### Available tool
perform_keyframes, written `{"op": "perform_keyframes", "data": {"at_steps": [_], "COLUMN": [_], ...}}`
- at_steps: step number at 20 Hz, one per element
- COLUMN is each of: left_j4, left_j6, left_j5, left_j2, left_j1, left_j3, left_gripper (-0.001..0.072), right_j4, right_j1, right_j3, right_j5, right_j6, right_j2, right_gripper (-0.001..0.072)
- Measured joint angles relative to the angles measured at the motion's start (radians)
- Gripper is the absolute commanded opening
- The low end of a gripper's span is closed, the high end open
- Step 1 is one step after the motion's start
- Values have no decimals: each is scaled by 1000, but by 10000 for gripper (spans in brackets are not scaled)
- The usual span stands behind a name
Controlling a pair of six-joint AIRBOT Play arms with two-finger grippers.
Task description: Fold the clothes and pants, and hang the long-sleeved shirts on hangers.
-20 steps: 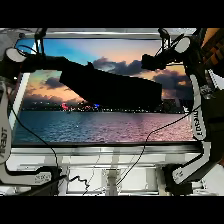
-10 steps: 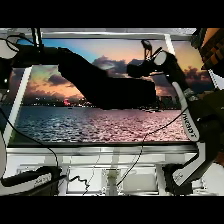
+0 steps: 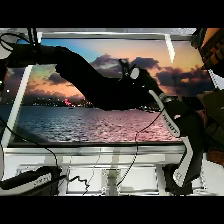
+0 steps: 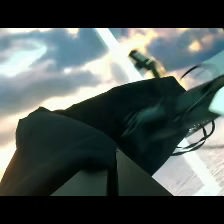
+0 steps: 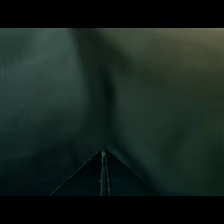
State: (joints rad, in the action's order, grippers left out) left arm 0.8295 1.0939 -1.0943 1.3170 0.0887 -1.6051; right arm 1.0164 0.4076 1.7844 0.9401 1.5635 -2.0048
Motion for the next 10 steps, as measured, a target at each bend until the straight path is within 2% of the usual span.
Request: {"op": "perform_keyframes", "data": {"at_steps": [5, 10], "left_j4": [0, -24], "left_j6": [3, 24], "left_j5": [-5, 12], "left_j2": [11, 101], "left_j1": [0, 31], "left_j3": [0, 0], "left_gripper": [9, 9], "right_j4": [-105, -66], "right_j1": [103, 102], "right_j3": [0, 0], "right_j5": [-51, -29], "right_j6": [-1, 40], "right_j2": [-60, -43], "right_gripper": [16, 15]}}
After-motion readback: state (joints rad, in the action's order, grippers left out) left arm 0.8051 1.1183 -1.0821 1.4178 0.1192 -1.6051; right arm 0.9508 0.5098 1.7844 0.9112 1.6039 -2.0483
